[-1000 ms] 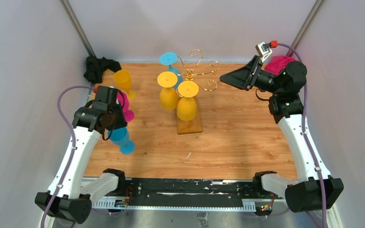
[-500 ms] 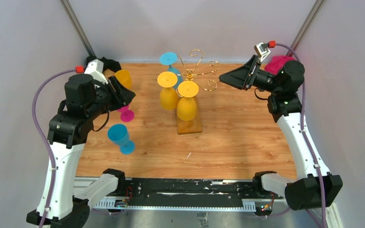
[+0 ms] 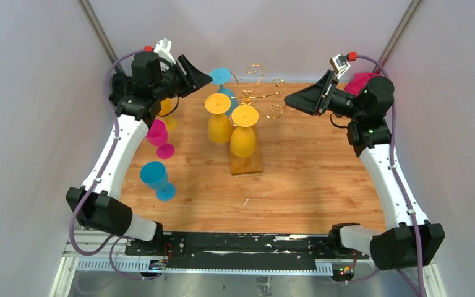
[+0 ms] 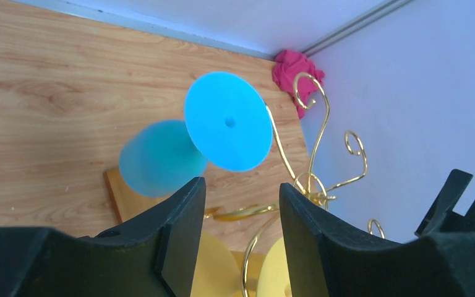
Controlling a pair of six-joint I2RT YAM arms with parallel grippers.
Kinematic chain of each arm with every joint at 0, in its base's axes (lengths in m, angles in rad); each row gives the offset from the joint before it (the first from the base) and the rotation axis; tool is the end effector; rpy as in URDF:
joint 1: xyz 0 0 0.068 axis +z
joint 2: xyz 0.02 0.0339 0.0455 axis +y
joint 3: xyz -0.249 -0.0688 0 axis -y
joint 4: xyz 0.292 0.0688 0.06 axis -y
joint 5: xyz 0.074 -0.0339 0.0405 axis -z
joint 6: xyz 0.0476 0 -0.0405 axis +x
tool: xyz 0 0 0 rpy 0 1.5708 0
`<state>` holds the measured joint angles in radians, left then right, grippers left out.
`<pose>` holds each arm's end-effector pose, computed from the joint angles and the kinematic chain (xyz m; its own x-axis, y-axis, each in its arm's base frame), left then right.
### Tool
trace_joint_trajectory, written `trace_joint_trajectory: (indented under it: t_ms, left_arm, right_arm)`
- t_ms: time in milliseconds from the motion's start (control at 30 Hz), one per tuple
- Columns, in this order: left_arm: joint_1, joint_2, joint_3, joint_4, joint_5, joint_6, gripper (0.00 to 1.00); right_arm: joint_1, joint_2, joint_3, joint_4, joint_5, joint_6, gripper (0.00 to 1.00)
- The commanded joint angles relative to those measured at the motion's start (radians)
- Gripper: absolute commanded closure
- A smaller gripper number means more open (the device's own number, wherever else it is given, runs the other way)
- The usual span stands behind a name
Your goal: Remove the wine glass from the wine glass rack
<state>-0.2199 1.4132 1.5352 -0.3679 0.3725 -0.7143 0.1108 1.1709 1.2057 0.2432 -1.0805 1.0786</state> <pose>0.3653 -0.0994 0.4257 -0.5383 -0.5049 -0.6748 0.2582 0.6634 -0.7023 0.2990 0.0755 0.4394 -0.6600 0.3441 -0.6678 -0.6634 0.1501 0.7331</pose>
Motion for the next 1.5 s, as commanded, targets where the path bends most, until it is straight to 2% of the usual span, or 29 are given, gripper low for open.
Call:
trace_joint_trajectory:
  t_ms: [0,467,767,1467]
  left_arm:
    - [-0.004,0.014,0.085,0.009,-0.024,0.029,0.47]
    - [-0.004,0.132,0.099,0.026,-0.089,0.071,0.47]
    - [-0.003,0.227,0.144,0.069,-0.04,0.056,0.48]
    - [-0.003,0.17,0.092,0.128,-0.004,-0.011,0.72]
  right_arm:
    - [-0.012,0.034,0.04,-0.003,-0.005,-0.017,0.05]
    - [-0.015,0.101,0.06,0.009,0.007,-0.011,0.05]
    - [-0.021,0.122,0.058,0.014,0.01,-0.013,0.06]
    - [-0.027,0.139,0.032,0.05,0.003,0.006,0.07]
